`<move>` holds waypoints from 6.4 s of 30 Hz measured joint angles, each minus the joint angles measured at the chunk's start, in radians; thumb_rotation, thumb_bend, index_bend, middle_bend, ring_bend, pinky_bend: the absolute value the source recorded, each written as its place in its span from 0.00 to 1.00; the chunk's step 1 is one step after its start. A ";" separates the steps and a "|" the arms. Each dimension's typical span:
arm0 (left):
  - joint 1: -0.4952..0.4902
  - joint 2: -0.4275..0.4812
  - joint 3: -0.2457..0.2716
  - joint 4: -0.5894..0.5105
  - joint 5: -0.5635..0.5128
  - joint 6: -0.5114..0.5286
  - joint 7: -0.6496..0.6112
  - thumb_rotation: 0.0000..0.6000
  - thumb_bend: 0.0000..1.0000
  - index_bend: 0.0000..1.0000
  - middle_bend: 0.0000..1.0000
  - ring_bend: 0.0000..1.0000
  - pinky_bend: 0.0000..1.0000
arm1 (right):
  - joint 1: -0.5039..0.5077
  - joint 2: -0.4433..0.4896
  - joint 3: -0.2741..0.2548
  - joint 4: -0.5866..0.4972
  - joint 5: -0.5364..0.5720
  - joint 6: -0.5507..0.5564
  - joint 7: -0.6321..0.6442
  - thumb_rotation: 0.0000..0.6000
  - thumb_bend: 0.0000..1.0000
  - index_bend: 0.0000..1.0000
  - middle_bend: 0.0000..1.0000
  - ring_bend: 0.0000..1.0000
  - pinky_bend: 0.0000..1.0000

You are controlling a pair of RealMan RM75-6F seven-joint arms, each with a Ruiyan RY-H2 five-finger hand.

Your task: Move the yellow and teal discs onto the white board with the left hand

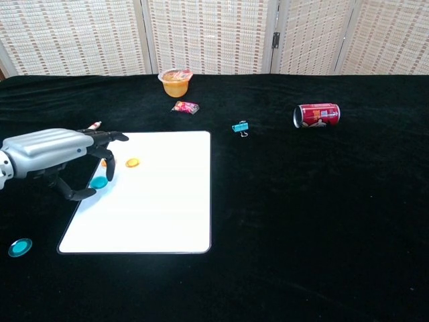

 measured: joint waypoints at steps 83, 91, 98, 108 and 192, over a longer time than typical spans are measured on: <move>0.268 0.096 0.203 0.012 0.233 0.250 -0.033 1.00 0.42 0.42 0.04 0.00 0.00 | 0.002 -0.008 -0.015 -0.005 -0.053 0.017 0.005 1.00 0.46 0.00 0.00 0.00 0.00; 0.274 0.089 0.198 0.024 0.221 0.237 -0.032 1.00 0.42 0.43 0.04 0.00 0.00 | 0.004 -0.009 -0.015 -0.005 -0.056 0.018 0.005 1.00 0.46 0.00 0.00 0.00 0.00; 0.273 0.084 0.192 0.033 0.215 0.226 -0.040 1.00 0.43 0.50 0.06 0.00 0.00 | 0.004 -0.011 -0.016 -0.001 -0.054 0.016 0.008 1.00 0.46 0.00 0.00 0.00 0.00; 0.271 0.085 0.189 0.028 0.229 0.239 -0.075 1.00 0.43 0.53 0.08 0.00 0.00 | 0.004 -0.009 -0.014 -0.004 -0.055 0.020 0.008 1.00 0.46 0.00 0.00 0.00 0.00; -0.080 -0.033 -0.014 -0.035 -0.065 -0.098 0.076 1.00 0.43 0.38 0.07 0.00 0.00 | 0.000 -0.012 -0.009 0.018 -0.026 0.009 0.029 1.00 0.46 0.00 0.00 0.00 0.00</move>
